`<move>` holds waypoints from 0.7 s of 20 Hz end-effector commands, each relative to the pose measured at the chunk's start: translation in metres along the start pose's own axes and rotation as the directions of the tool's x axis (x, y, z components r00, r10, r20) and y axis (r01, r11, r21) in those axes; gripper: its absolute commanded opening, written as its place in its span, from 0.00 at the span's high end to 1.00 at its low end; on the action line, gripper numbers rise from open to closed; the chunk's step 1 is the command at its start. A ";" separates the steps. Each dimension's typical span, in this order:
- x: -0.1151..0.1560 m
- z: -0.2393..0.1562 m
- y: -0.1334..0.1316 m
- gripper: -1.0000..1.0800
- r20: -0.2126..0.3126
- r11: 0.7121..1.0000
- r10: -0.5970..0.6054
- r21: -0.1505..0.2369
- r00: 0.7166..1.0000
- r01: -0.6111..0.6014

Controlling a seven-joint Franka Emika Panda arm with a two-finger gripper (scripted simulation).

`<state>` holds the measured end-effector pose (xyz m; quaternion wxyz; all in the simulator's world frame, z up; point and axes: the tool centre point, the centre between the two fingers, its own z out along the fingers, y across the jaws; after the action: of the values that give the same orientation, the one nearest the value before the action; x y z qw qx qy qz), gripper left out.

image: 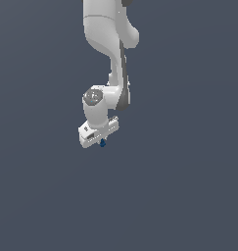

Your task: Pick up the object and move it to a goal position.

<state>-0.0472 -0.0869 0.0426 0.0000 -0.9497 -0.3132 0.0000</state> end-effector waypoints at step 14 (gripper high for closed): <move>-0.001 -0.025 -0.015 1.00 0.000 1.000 0.000 -0.001 1.000 0.000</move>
<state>-0.0546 -0.0782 0.0614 0.0000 -0.9497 -0.3132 0.0004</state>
